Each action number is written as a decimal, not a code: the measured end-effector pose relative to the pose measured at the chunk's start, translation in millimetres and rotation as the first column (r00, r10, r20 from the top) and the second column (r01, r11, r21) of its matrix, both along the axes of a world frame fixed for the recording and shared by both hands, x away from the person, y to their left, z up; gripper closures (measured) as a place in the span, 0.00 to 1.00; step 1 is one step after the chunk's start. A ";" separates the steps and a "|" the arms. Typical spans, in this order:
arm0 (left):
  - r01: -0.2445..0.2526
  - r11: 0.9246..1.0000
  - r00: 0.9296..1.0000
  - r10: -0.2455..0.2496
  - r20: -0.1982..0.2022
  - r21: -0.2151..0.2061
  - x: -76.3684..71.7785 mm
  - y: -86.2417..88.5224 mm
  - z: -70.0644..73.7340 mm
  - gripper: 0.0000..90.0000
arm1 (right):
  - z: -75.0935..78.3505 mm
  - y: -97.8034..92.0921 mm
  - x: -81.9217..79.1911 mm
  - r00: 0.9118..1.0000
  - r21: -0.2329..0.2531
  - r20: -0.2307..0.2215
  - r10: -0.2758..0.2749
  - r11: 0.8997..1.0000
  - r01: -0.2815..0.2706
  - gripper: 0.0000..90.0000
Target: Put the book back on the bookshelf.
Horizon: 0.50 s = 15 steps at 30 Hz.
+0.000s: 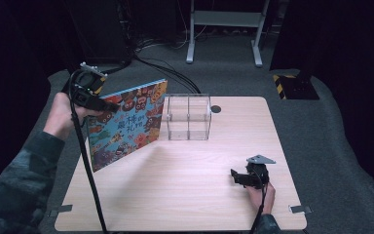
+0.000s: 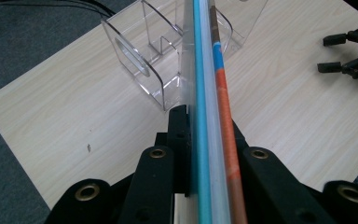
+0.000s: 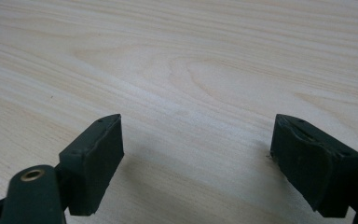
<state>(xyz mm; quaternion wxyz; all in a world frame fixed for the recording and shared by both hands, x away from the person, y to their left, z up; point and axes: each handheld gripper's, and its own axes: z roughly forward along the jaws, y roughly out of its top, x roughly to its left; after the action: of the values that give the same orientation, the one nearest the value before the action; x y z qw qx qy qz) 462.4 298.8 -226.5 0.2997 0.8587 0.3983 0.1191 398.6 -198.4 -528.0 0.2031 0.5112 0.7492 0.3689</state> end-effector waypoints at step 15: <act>-0.072 0.996 0.997 0.073 0.014 -0.048 20.4 -7.8 -7.7 0.89 | 0.0 0.1 0.0 1.000 -0.004 0.000 0.001 1.000 -0.001 0.19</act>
<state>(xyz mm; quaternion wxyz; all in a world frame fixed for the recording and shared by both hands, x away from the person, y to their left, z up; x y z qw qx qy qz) 482.8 291.1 -234.2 0.3186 0.8354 0.4295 0.1272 398.5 -198.2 -528.0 0.2038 0.5106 0.7501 0.3675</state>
